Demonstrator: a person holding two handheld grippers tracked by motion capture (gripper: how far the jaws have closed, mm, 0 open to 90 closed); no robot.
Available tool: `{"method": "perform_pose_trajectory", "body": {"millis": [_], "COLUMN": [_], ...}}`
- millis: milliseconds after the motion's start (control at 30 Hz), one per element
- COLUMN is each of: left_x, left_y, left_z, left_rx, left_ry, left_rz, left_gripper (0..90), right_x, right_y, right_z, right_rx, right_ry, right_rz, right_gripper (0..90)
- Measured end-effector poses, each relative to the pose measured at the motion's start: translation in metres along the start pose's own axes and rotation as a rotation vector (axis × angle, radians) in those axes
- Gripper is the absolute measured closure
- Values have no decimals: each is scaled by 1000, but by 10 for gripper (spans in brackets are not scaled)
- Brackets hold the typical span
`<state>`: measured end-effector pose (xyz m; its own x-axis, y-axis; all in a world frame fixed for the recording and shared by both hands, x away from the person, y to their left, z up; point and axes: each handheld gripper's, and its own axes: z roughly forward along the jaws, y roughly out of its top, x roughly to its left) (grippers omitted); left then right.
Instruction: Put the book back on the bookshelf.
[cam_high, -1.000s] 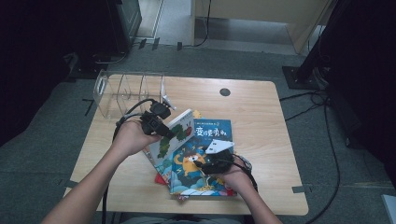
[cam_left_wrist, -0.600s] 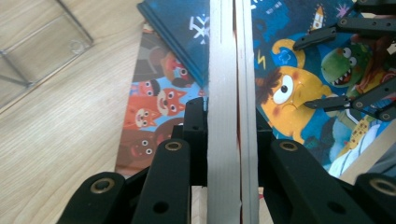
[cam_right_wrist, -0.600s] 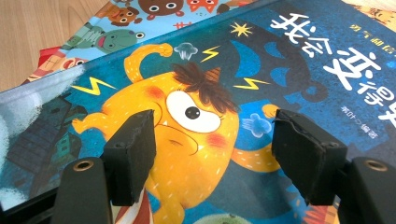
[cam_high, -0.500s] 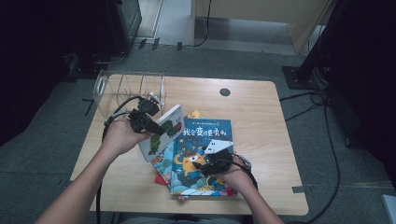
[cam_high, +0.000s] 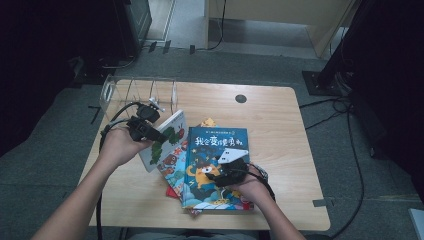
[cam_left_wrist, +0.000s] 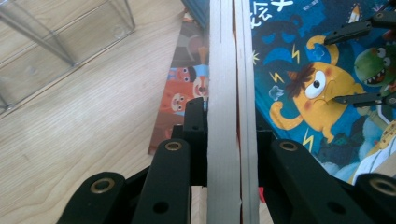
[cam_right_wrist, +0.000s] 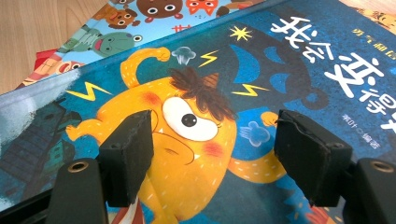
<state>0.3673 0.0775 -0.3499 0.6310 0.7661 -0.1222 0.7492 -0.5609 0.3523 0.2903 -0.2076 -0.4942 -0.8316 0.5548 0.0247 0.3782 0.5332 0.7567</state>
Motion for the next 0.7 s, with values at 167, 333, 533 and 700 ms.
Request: {"method": "perform_pose_trajectory", "body": {"millis": [167,333,533,700], "left_x": [6,14,25,35], "left_y": [-4,-7,-10,-14], "left_z": [-3,-4,-5,-7], "left_rx": [-5,-14,-20,-21], "left_ry": [6,1,-1,22], "left_rz": [-8,-18,-35,-57], "left_gripper": [773,773,773,773], "right_x": [0,0,0,0], "right_y": [1,1,1,1], "right_z": [1,1,1,1], "right_rx": [-1,-1,-2,-2], "right_ry": [1,1,0,1], "right_rz": [0,-1,-2,-2], "right_gripper": [278,278,277,277]}}
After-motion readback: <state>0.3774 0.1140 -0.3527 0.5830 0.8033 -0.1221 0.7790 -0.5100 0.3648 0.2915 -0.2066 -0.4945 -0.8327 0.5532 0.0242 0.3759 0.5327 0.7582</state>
